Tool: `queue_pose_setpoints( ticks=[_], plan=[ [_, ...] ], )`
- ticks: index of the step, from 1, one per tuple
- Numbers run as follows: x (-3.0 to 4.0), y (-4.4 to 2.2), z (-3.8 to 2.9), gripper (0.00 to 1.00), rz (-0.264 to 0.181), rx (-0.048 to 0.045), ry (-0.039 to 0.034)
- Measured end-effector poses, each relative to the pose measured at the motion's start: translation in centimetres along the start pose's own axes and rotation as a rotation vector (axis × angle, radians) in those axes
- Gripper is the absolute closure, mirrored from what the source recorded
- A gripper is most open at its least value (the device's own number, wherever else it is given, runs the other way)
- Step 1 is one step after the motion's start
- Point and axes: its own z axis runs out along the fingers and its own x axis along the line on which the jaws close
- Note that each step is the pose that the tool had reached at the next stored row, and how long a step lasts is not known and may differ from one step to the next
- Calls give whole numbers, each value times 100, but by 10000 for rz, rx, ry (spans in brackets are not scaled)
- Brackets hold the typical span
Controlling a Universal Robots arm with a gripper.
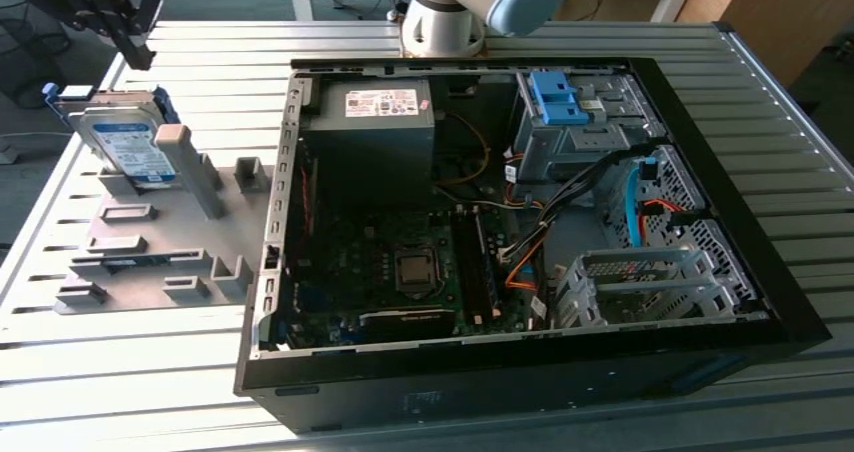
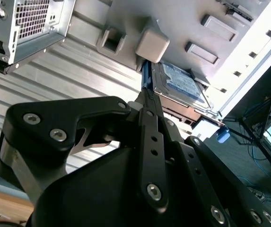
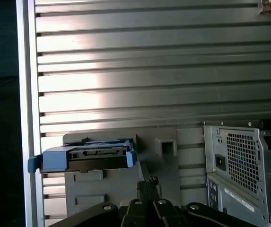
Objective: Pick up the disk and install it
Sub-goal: 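Reach for the disk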
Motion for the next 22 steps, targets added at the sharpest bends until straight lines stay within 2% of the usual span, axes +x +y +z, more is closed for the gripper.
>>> queue_pose_setpoints(
  ticks=[1, 3, 5, 7, 12, 22],
  plan=[
    [6, 8, 0, 89, 1, 4, 21],
    [10, 39, 1, 89, -4, 38, 153],
    [13, 59, 3, 89, -30, 48, 216],
    [31, 60, 6, 89, -108, 51, 244],
    [130, 50, 24, 89, -263, 47, 251],
    [134, 49, 22, 89, -271, 49, 255]
  ],
)
